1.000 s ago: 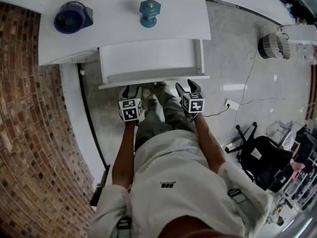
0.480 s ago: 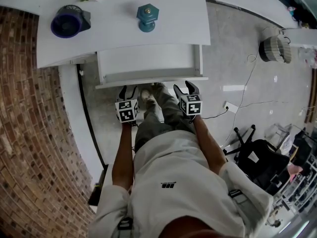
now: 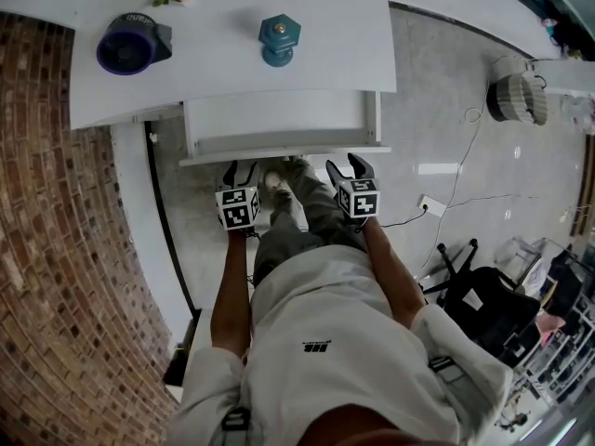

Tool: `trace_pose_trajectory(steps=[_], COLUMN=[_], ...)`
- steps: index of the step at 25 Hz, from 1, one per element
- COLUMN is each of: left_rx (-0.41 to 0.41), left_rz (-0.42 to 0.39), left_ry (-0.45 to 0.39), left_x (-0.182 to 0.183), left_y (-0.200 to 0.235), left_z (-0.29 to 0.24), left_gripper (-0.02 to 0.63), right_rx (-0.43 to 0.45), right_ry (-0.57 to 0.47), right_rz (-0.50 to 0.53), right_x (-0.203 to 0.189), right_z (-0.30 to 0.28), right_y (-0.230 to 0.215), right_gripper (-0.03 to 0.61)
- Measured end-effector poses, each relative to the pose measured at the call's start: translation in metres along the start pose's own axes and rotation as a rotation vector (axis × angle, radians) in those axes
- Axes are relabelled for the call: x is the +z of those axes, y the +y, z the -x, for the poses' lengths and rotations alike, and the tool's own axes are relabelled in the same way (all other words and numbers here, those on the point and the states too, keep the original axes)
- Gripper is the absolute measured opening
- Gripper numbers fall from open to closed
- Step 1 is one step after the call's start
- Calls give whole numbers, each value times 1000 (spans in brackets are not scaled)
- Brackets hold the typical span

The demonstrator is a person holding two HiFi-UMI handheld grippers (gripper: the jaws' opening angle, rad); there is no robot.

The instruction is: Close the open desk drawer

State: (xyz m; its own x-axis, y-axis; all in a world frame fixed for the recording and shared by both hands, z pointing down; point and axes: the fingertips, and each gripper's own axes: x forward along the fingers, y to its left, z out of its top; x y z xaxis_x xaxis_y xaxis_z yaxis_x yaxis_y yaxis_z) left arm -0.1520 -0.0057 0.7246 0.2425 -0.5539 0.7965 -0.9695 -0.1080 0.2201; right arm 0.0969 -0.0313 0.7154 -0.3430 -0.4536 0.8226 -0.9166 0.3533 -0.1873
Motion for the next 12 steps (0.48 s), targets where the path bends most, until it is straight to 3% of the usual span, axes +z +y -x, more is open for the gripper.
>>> trace_pose_trajectory(steps=[12], left_rx=[-5], left_rz=[4], left_ry=[8], left_x=[11], left_y=[4], left_z=[-7], left_gripper=[238], right_rx=[3], right_ry=[-7], right_rz=[-18], right_x=[12], right_z=[-9], right_y=[-5], right_gripper=[256])
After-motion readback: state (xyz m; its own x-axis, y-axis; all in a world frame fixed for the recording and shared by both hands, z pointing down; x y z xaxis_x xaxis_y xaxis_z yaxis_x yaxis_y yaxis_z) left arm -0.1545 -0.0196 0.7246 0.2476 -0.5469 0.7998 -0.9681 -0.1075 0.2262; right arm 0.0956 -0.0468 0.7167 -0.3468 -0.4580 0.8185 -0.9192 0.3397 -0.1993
